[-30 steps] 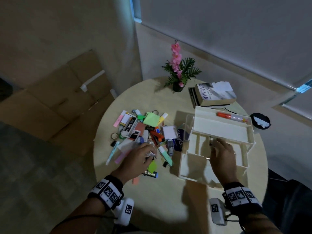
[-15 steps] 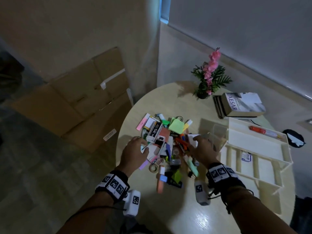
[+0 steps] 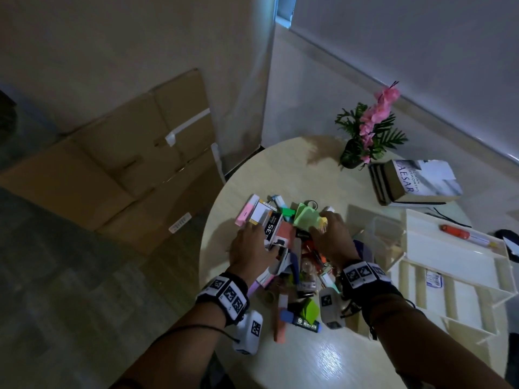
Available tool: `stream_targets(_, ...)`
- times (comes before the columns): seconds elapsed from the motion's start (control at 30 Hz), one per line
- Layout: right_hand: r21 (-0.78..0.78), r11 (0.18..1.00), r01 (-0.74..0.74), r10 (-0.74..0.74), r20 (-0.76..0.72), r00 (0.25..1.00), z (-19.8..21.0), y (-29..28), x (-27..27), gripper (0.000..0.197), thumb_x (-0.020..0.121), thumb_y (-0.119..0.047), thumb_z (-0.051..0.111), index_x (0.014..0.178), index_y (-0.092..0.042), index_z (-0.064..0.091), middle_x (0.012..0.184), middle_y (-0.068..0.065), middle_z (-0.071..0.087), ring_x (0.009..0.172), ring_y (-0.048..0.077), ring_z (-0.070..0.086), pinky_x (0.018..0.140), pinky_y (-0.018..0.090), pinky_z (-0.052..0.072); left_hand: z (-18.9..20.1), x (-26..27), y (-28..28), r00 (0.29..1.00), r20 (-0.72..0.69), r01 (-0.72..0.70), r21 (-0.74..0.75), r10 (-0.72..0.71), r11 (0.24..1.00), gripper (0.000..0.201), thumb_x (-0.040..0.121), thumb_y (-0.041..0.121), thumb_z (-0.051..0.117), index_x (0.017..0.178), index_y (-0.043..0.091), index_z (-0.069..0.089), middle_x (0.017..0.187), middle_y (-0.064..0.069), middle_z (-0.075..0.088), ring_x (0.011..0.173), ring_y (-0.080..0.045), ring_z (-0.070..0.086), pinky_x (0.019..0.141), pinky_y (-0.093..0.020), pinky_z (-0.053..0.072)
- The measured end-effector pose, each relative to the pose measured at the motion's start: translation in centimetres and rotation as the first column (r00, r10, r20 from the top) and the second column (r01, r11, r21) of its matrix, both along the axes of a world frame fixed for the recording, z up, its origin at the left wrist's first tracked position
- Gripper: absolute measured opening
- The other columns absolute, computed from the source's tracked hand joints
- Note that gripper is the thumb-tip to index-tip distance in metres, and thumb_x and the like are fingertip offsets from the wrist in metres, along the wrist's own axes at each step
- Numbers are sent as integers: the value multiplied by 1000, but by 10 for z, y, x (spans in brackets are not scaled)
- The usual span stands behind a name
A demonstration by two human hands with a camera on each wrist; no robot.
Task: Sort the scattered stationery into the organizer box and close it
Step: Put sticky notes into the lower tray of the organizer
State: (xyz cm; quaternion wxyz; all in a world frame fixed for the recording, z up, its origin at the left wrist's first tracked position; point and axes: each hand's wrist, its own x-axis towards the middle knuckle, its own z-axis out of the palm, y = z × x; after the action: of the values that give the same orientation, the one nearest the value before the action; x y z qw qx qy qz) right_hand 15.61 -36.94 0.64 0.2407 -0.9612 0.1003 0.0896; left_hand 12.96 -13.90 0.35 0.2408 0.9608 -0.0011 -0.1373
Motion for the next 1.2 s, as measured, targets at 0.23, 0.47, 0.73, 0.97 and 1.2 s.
stream_targets(0.23, -53, 983, -178, 174, -69, 982, -30, 3, 29, 80, 86, -35, 79, 156, -20, 43, 156, 10, 50, 131, 41, 51, 112, 48, 40, -7, -1, 2, 1000, 25, -16, -31, 17, 999, 35, 91, 40, 75, 113, 17, 60, 111, -5, 65, 100, -23, 66, 79, -34, 55)
stream_targets(0.47, -73, 983, -171, 168, -47, 985, -40, 4, 34, 84, 81, -40, 82, 153, -19, 45, 149, 10, 53, 130, 41, 43, 102, 53, 47, 1, -3, 6, 990, -44, -141, -154, 135, 978, 23, 89, 31, 79, 98, 25, 58, 100, 8, 66, 89, -10, 65, 64, -19, 46)
stream_targets(0.73, 21, 991, -135, 133, 73, 988, -13, -4, 28, 105, 61, -72, 86, 143, -18, 50, 134, 9, 61, 120, 32, 50, 100, 47, 46, 23, -27, 33, 987, -70, -157, -224, 145, 962, 25, 88, 32, 81, 93, 32, 56, 95, 16, 64, 81, -1, 62, 58, -13, 39)
stream_targets(0.97, 426, 901, -82, 5, 179, 984, 64, -8, -49, 83, 61, -56, 92, 123, -19, 53, 118, 0, 44, 102, 10, 52, 90, 20, 51, 55, -72, 18, 999, 1, -46, -385, 50, 922, 28, 81, 32, 85, 82, 29, 58, 85, 13, 69, 82, -2, 69, 67, -32, 60)
stream_targets(1.2, 782, 616, 92, -64, -67, 996, 80, -80, -189, 56, 67, -28, 100, 100, -12, 58, 96, 10, 74, 79, 25, 71, 69, 50, 59, 89, -144, -71, 978, 73, 210, -402, -197, 891, 28, 80, 34, 83, 83, 28, 56, 74, 14, 64, 67, -3, 64, 60, -30, 55)
